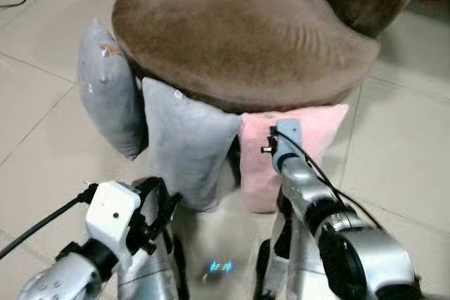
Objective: Move the pillow to the sofa from floor
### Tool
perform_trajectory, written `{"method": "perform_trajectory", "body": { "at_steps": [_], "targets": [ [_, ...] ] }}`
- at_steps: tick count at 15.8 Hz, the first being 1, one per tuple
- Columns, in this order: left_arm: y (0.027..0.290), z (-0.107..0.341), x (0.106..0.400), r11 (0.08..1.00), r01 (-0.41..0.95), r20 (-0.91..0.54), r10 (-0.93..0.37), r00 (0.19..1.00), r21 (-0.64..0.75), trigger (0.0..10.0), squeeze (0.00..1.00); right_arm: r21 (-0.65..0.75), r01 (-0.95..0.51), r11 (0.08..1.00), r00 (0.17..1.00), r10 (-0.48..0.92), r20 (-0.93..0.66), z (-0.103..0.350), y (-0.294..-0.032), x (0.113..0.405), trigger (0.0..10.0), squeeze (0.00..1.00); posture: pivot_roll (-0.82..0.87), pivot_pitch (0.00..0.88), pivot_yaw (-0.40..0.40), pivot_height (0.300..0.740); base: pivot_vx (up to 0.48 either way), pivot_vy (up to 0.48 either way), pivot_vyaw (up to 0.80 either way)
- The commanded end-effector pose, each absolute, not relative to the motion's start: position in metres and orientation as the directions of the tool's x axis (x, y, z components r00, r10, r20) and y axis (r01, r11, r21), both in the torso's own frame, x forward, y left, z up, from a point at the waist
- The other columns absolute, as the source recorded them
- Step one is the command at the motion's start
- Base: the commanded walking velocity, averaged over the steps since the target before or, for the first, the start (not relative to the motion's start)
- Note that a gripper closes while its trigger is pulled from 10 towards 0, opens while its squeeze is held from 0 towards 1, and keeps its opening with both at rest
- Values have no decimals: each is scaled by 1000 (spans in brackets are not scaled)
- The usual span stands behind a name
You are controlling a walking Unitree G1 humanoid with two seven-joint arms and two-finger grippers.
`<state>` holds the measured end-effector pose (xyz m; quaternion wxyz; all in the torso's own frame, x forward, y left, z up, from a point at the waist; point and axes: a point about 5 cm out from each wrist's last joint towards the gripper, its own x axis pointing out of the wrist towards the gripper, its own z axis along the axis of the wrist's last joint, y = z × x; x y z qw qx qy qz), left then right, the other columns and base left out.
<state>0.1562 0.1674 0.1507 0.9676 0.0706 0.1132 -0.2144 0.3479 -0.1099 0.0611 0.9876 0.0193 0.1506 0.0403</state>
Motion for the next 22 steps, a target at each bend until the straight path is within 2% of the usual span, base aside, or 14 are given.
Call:
{"method": "perform_trajectory", "body": {
  "at_steps": [1, 2, 3, 4, 6, 8, 10, 13, 15, 20, 21, 22],
  "targets": [
    [170, 152, 159, 916, 392, -221, -366, 904, 86, 10000, 0, 127, -154, 980, 969, 175, -172, 76, -109, 347, 10000, 0, 61, 55, -54, 456, 0, 0, 0],
    [173, 153, 170, 927, 364, -187, -343, 921, 94, 10000, 0, 162, -231, 959, 962, 250, -107, 86, -109, 337, 10000, 0, 30, 1, -61, 456, 0, 0, 0],
    [176, 154, 182, 934, 339, -159, -320, 934, 109, 10000, 0, 183, -304, 935, 945, 320, -65, 95, -107, 326, 10000, 635, 11, 0, -61, 456, 0, 0, 0],
    [176, 155, 191, 943, 312, -134, -297, 945, 113, 10000, 0, 155, -345, 926, 934, 355, -45, 100, -110, 316, 10000, 1000, 0, 0, -64, 456, 0, 0, 0],
    [179, 151, 206, 964, 246, -118, -233, 965, 104, 10000, 0, 152, -315, 937, 947, 322, -23, 105, -121, 308, 10000, 1000, -34, 0, -64, 456, 0, 0, 0],
    [188, 146, 214, 989, 103, -99, -92, 991, 106, 10000, 0, 170, -272, 947, 962, 274, 10, 115, -138, 283, 10000, 1000, -44, 0, -64, 456, 0, 0, 0],
    [194, 143, 228, 994, 24, -64, -17, 998, 104, 10000, 0, 135, -215, 967, 972, 225, -62, 113, -148, 275, 10000, 1000, -73, 0, -48, 456, 0, 0, 0],
    [184, 146, 249, 993, 61, -19, -59, 998, 104, 10000, 0, 98, -160, 982, 984, 166, -60, 115, -153, 274, 10000, 1000, -97, 0, -23, 456, 0, 0, 0],
    [184, 146, 258, 990, 78, -10, -77, 997, 119, 10000, 0, 102, -141, 985, 987, 148, -66, 119, -147, 277, 10000, 1000, -95, 0, -20, 456, 309, 0, 800],
    [192, 144, 260, 977, 86, -10, -86, 996, 194, 10000, 0, 105, -6, 994, 992, 19, -122, 109, -153, 294, 10000, 1000, -40, 0, -40, 456, 359, 0, 640],
    [192, 143, 262, 972, 99, -15, -98, 995, 213, 10000, 0, 89, -9, 996, 990, 21, -137, 109, -153, 299, 10000, 0, -37, 0, -43, 456, 319, 0, 0],
    [191, 143, 264, 966, 116, -19, -115, 993, 230, 10000, 0, 79, -4, 997, 990, 16, -143, 109, -154, 301, 10000, 0, -36, 0, -44, 456, 0, 0, 0]
  ]
}}
